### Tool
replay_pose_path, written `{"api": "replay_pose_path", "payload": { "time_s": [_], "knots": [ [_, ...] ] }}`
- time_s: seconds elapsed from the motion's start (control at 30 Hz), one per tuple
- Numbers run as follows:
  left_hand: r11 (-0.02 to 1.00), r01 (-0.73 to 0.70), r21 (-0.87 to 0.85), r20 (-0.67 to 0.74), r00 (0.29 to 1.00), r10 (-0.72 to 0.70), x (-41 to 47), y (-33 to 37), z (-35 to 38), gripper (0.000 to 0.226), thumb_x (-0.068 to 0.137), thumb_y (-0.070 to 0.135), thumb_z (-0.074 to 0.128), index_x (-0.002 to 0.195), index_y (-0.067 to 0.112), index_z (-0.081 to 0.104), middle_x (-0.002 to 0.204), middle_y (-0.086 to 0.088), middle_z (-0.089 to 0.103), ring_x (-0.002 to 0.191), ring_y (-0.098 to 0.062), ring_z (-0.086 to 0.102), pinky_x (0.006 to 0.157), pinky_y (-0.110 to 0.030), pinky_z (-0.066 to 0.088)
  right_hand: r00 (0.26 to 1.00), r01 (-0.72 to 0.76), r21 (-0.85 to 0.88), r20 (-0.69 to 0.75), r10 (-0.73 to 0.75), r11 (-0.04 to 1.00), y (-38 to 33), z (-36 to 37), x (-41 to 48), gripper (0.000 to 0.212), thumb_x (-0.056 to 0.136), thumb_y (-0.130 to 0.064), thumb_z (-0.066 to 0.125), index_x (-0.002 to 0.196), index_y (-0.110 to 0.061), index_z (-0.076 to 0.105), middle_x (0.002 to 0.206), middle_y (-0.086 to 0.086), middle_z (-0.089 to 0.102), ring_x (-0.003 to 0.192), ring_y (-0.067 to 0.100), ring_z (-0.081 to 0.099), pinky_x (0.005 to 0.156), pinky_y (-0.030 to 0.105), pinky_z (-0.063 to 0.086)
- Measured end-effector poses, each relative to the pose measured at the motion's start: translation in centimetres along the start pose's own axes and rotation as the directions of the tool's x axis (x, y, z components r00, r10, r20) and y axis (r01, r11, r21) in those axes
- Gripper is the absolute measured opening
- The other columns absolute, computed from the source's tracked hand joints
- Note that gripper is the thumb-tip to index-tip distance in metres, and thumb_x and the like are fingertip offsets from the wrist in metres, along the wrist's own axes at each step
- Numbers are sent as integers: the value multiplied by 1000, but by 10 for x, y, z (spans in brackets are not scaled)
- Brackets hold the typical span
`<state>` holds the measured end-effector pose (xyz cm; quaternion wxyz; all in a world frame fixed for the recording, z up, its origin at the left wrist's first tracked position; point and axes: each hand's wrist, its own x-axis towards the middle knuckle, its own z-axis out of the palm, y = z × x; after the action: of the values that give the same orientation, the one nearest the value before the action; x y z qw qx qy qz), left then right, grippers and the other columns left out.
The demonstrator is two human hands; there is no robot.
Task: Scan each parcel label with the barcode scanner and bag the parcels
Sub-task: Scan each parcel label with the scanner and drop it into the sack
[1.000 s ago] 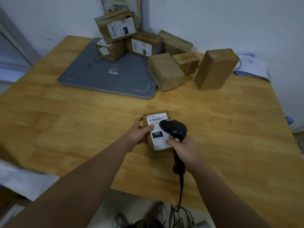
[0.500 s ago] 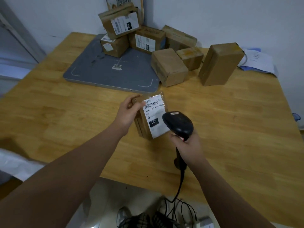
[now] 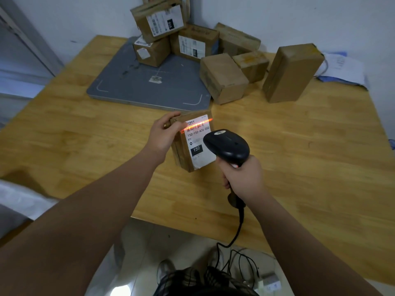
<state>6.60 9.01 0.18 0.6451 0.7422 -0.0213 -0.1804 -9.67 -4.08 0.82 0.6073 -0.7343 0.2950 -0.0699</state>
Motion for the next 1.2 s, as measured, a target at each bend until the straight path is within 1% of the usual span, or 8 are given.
{"api": "replay_pose_path", "payload": {
  "time_s": [0.33,0.53,0.73,0.8,0.9,1.03,1.07,1.2],
  "knots": [
    [1000,16,19,-9,1000,-16,1,-1,0,32,89,19,66,118,30,59,110,-1,62,104,-19,62,92,-38,54,1000,-5,-27,14,6,1000,0,-1,0,24,89,-22,67,70,-8,60,46,-2,56,40,10,56,47,20,47],
    [1000,13,29,-12,1000,-12,2,-1,0,33,90,19,65,120,30,59,109,0,63,102,-18,64,89,-36,55,1000,1,-34,12,-1,999,0,-1,-1,28,88,-20,67,63,-11,58,44,-1,55,40,12,55,48,20,47],
    [998,-20,68,-7,1000,20,0,-3,0,34,91,21,64,124,28,57,108,3,62,103,-15,62,74,-21,51,999,13,-4,31,-13,1000,-1,0,-2,27,88,-20,67,64,-12,58,46,-1,56,41,11,55,48,21,48],
    [996,-29,85,7,1000,28,-1,-6,-3,39,91,25,64,129,27,54,116,0,60,109,-16,58,74,-18,47,999,20,-1,40,-20,1000,-1,1,-3,25,87,-22,68,66,-12,59,45,-2,56,42,11,56,49,23,49],
    [991,-29,129,17,999,27,-5,-13,-12,53,89,33,67,138,29,47,136,0,46,121,-16,47,80,-19,42,997,53,-35,60,-51,998,-4,5,-6,26,88,-22,68,65,-15,59,44,-4,56,42,9,56,49,20,49],
    [987,-46,155,31,999,42,-15,-23,-32,61,82,39,73,136,30,47,139,-1,44,122,-17,49,80,-17,44,997,59,-36,49,-57,998,-8,20,-13,25,87,-23,68,68,-11,59,45,-7,58,41,8,57,48,20,49],
    [988,-48,149,34,998,44,-17,-25,-39,61,79,43,75,133,32,50,137,-2,46,120,-18,52,81,-18,46,998,55,-24,40,-54,998,-9,27,-16,23,87,-23,69,71,-9,60,45,-8,58,41,8,57,48,21,50],
    [997,-17,72,22,1000,15,-35,-30,-81,73,55,64,77,120,42,52,131,-2,49,115,-20,57,96,-37,52,997,72,14,33,-72,997,-16,65,-37,18,86,-20,70,75,-6,64,48,-6,59,42,9,57,47,24,52]
  ]
}}
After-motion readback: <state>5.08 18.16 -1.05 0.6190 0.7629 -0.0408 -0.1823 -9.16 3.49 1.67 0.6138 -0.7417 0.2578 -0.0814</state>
